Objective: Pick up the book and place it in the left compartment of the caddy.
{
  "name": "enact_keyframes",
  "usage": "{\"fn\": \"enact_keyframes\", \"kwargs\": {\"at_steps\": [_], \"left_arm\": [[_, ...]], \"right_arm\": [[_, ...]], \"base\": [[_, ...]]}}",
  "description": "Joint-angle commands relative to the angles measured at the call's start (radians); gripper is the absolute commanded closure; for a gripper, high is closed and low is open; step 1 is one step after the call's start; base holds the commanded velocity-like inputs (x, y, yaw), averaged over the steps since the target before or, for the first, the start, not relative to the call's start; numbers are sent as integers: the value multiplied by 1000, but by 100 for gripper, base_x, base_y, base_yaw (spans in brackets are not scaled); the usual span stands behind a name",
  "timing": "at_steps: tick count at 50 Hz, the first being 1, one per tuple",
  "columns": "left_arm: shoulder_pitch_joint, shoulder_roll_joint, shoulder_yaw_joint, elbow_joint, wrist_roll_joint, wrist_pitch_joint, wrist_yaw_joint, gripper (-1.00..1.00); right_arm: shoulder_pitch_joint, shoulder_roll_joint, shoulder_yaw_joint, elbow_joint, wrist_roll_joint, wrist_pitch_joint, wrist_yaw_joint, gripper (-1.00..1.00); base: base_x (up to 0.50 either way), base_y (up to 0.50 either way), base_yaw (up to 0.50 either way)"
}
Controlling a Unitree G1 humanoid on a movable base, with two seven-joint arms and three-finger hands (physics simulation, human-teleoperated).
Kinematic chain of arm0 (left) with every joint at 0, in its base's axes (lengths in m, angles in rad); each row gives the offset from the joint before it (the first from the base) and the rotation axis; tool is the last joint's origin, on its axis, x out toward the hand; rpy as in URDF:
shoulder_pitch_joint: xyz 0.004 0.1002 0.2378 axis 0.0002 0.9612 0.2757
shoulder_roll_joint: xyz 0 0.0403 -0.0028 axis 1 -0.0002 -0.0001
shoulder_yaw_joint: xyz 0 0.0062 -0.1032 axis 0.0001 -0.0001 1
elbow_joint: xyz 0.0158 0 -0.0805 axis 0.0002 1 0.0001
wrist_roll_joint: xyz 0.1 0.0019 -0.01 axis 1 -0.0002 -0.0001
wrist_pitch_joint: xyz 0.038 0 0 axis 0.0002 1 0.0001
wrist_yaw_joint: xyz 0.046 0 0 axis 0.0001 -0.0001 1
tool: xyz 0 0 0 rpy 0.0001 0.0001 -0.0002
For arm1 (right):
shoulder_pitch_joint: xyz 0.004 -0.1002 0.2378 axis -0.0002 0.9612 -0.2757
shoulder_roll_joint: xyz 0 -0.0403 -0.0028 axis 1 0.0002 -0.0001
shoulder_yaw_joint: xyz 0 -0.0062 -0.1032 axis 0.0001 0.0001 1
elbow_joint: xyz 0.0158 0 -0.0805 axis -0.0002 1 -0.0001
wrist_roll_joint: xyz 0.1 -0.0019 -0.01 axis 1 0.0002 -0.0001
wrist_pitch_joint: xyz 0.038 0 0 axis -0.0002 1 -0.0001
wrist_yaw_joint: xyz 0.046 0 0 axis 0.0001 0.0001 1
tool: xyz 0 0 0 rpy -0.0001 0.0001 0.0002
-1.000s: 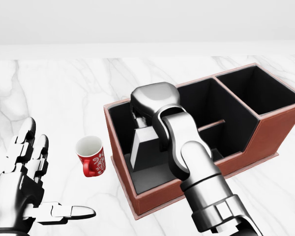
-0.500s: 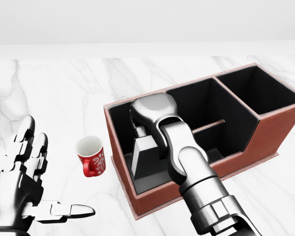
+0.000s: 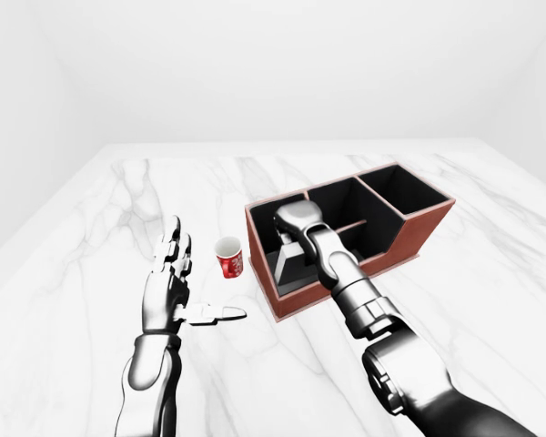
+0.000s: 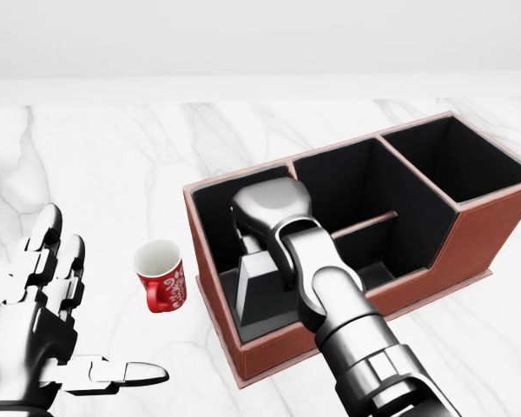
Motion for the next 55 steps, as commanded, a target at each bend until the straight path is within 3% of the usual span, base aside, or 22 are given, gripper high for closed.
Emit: {"fn": "enact_keyframes", "kwargs": {"at_steps": [1,15,55], "left_arm": [[-3,1,2,5,-2,0,0,-100],[-12,4,8,14,-7,0,-4,-100],[10,-1,0,15,-10,0,-2,-100]], "right_arm": [[-27,2,0,66,-16,-12,-72,100],[-63,17,7,194,-7,-25,-183,100],[-62,17,23,248,-50,-34,-242,100]], "base": [[0,0,0],[0,0,0],[0,0,0]]}}
